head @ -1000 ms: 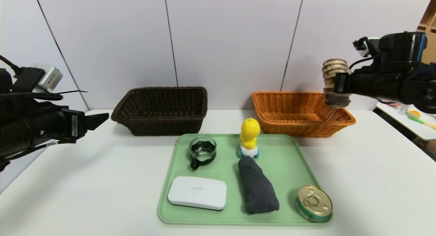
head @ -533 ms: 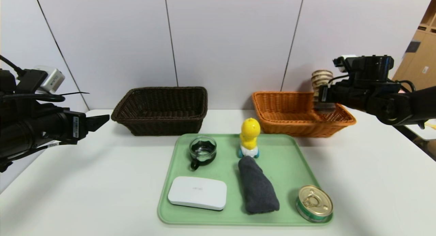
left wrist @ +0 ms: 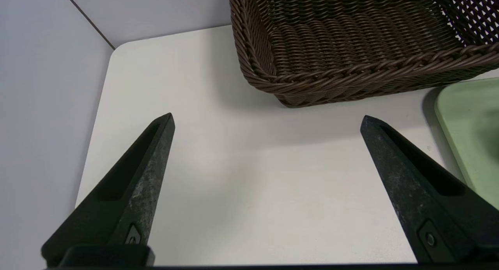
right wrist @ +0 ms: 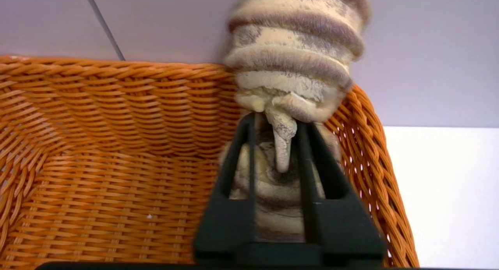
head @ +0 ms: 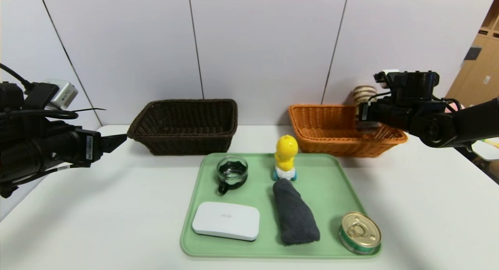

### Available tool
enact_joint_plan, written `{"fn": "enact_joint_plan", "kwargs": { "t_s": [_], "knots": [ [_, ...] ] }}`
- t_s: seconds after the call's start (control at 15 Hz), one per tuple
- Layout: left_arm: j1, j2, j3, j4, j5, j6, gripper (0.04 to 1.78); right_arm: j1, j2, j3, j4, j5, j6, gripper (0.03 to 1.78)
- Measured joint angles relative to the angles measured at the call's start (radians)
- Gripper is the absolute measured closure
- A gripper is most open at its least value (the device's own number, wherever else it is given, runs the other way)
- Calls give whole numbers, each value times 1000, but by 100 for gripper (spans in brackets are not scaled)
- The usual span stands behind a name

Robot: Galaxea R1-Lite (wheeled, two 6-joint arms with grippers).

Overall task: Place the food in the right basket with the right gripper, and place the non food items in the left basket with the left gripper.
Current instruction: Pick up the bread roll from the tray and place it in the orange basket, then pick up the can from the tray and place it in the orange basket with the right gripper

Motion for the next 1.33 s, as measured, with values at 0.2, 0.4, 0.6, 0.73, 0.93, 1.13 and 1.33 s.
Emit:
{"fn": "enact_joint_plan", "kwargs": {
  "t_s": [0.2,0.4,0.6,0.73,0.93,1.13,1.33],
  "knots": [
    [0,5,0,0,0,-2,13,0,3,2,-6,0,-1,97],
    [0,7,0,0,0,-2,13,5,-7,10,-3,0,-1,69],
    [0,7,0,0,0,-3,13,24,-61,25,19,3,1,50],
    [0,7,1,0,0,-3,13,45,-117,29,87,3,3,41],
    [0,5,10,0,0,-3,13,79,-222,36,219,4,10,32],
    [0,3,20,-9,0,-5,13,123,-352,53,357,5,21,24],
    [0,3,47,-64,0,-3,13,217,-491,58,599,10,102,20]
  ]
}}
